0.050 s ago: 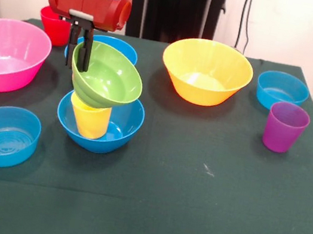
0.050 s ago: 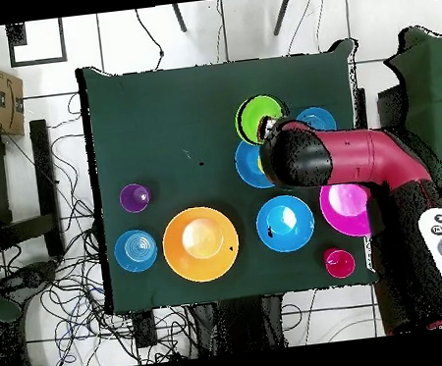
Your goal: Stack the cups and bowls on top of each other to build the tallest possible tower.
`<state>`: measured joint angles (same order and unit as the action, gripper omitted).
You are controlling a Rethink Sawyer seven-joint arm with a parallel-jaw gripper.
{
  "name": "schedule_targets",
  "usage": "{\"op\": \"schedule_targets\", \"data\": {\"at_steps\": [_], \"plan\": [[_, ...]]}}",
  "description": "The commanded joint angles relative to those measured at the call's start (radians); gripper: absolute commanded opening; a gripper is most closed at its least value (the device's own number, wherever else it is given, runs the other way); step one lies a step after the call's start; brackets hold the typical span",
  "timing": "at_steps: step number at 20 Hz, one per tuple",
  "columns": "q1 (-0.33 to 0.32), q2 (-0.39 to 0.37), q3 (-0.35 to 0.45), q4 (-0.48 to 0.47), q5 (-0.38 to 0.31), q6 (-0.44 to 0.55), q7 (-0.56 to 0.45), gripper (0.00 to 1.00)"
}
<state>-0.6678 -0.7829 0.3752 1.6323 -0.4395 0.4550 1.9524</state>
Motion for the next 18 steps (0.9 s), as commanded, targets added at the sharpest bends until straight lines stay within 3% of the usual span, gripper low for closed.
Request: {"op": "schedule_targets", "data": {"at_steps": [1,18], "plan": [[0.017,0.057,-0.023,0.059,-0.064,-0.037,0.007,0.00],[0.027,0.072,-0.036,0.067,-0.083,-0.051,0.002,0.00]]}}
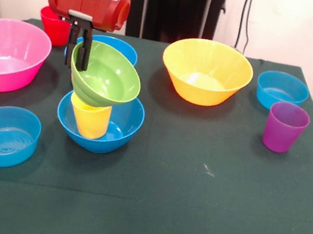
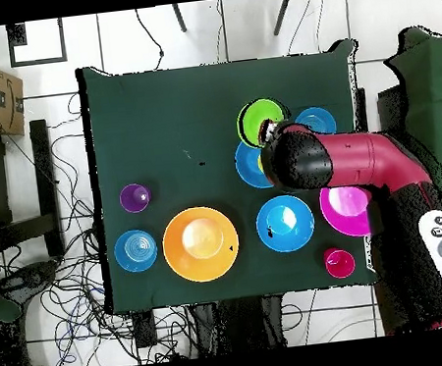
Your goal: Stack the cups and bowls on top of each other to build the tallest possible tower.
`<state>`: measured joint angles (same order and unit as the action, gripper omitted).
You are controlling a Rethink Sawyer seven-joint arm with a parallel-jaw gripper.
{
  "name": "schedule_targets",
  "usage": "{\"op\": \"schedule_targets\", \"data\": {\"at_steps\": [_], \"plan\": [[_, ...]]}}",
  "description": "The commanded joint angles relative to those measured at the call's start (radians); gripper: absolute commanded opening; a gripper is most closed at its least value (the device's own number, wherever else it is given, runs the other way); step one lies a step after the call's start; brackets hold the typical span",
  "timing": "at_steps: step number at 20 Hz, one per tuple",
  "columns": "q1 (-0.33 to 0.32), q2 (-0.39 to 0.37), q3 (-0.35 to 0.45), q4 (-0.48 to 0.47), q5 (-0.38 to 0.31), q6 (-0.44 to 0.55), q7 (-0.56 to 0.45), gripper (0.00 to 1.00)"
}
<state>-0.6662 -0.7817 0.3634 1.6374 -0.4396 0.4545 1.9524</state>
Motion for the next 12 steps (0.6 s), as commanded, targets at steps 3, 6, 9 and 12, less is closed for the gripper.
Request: {"op": "schedule_targets", "data": {"at_steps": [3,6,9,12], "plan": [[0.027,0.086,-0.030,0.062,-0.092,-0.067,0.006,0.00],[0.035,0.100,-0.042,0.061,-0.101,-0.088,0.018,0.00],[0.043,0.110,-0.054,0.061,-0.104,-0.109,0.027,0.00],[0.054,0.125,-0.071,0.060,-0.108,-0.134,0.034,0.00]]}}
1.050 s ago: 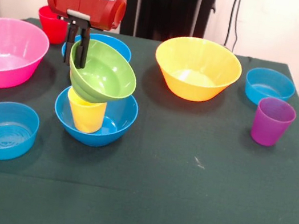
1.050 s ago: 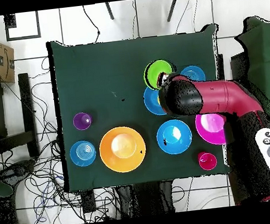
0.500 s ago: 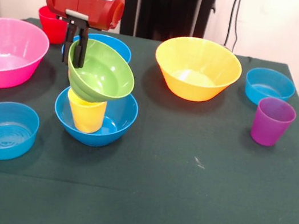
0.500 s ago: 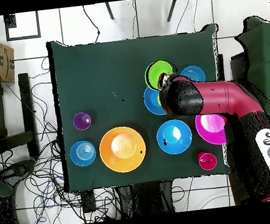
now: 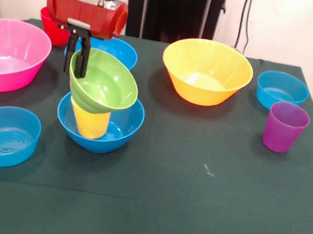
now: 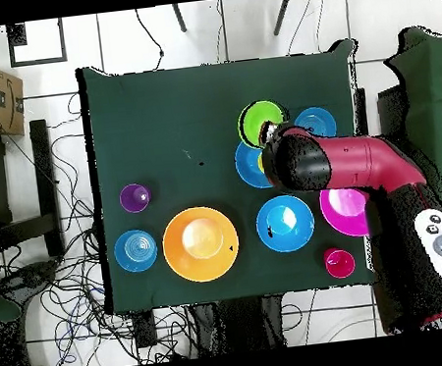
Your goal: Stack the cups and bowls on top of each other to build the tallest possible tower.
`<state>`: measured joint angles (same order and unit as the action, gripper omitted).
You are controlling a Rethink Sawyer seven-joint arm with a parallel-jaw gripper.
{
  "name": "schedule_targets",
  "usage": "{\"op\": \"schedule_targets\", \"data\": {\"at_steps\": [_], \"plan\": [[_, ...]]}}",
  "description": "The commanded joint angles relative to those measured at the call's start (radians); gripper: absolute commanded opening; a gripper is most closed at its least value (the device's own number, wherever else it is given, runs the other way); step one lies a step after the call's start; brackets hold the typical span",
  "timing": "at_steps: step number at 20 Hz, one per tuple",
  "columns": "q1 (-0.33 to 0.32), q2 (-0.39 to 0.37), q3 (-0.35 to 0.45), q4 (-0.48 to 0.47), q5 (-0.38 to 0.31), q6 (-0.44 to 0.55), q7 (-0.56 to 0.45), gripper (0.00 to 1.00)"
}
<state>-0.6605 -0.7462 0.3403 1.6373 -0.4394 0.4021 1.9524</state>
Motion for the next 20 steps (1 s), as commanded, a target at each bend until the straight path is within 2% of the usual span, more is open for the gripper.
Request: {"op": "schedule_targets", "data": {"at_steps": [1,7,20], "plan": [[0.052,0.094,-0.055,0.060,-0.108,-0.090,0.036,0.00],[0.062,0.114,-0.074,0.056,-0.103,-0.121,0.034,0.00],[0.067,0.063,-0.067,0.076,-0.050,-0.088,0.030,0.00]]}}
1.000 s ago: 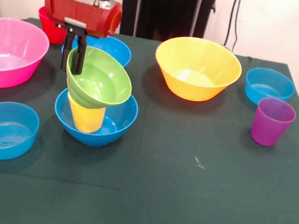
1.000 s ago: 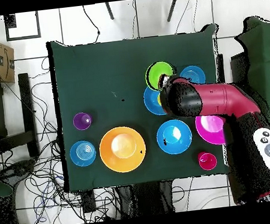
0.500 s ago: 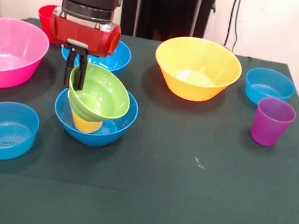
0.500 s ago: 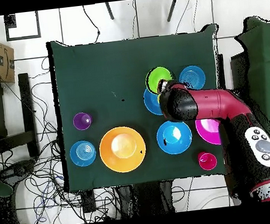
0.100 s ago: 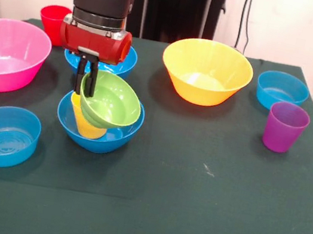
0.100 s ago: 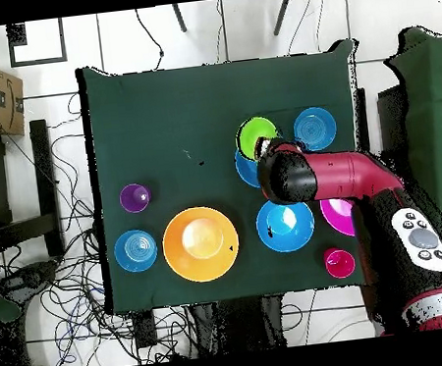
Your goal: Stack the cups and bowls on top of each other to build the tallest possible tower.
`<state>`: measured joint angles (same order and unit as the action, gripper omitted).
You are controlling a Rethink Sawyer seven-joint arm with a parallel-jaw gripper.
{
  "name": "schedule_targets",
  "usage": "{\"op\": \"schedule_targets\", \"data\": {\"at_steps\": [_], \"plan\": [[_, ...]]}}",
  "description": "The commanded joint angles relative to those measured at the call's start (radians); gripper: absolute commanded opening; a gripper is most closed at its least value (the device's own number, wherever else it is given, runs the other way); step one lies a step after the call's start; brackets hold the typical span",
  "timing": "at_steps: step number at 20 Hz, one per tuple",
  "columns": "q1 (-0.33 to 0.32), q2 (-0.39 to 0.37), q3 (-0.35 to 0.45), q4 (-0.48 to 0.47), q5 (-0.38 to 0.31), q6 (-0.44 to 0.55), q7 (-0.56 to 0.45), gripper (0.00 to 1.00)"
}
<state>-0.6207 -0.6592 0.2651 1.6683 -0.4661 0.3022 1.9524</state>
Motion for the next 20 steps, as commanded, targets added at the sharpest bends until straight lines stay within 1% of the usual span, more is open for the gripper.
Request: {"op": "schedule_targets", "data": {"at_steps": [1,5,11,17,20], "plan": [[0.027,-0.025,0.010,0.042,-0.020,0.016,0.030,0.00],[0.015,-0.032,0.027,0.041,-0.011,0.032,0.014,0.00],[-0.003,-0.067,0.050,0.056,0.011,0.067,-0.004,0.00],[-0.015,-0.152,0.075,0.105,0.059,0.130,-0.020,0.00],[-0.019,-0.166,0.077,0.114,0.066,0.139,-0.027,0.00]]}}
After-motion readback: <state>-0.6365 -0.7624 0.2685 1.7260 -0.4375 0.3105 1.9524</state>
